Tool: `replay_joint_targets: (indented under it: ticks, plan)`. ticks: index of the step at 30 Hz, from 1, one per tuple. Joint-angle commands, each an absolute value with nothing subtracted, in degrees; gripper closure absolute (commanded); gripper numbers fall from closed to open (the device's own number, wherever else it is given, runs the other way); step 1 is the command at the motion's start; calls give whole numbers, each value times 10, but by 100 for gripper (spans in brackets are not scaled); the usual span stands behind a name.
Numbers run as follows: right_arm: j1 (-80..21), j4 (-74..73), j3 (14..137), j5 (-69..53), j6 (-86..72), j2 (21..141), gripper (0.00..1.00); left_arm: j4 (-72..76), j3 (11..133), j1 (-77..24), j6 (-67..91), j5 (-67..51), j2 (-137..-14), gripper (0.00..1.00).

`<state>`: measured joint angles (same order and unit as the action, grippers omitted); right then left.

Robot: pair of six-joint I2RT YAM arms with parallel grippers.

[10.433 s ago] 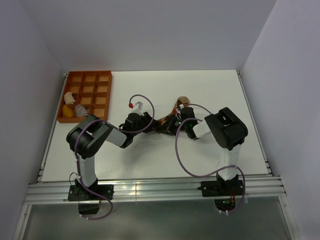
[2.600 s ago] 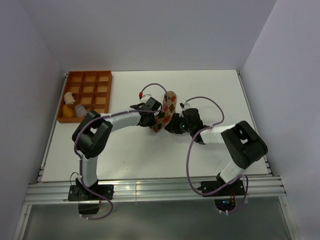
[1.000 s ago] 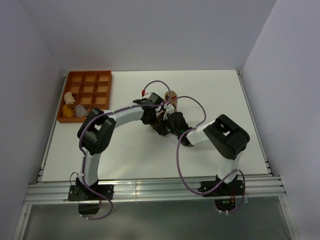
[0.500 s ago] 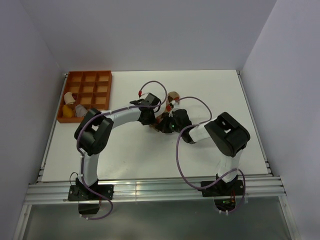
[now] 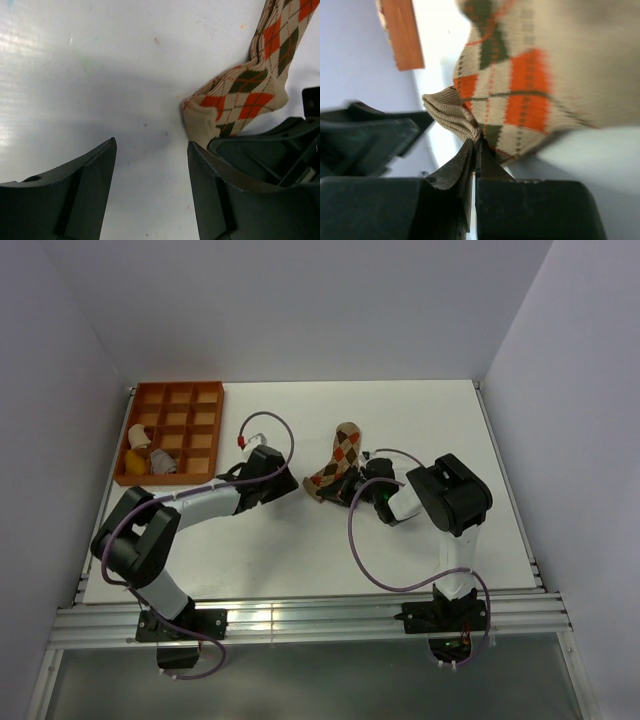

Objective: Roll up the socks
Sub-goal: Roll the sock at the center of the board.

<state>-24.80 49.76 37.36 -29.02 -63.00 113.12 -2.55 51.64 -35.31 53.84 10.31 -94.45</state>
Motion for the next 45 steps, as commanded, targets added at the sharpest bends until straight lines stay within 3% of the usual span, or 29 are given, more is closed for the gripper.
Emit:
replay_joint_targets:
  ticks: [1, 12, 25, 31, 45]
  plan:
    - [-232, 529, 355, -321, -730, 1157, 100, 118, 458, -351, 564, 70, -910, 36]
    - [-225, 478, 377, -343, -746, 1157, 100, 289, 405, -350, 581, 25, -955, 37]
    - [-225, 460, 382, -342, -751, 1160, 100, 320, 403, -350, 601, 22, -1016, 42]
    - [-225, 464, 380, -343, -757, 1158, 100, 310, 421, -350, 596, 11, -1043, 52]
    - [-225, 454, 382, -337, -748, 1162, 100, 277, 454, -359, 584, 5, -1078, 63]
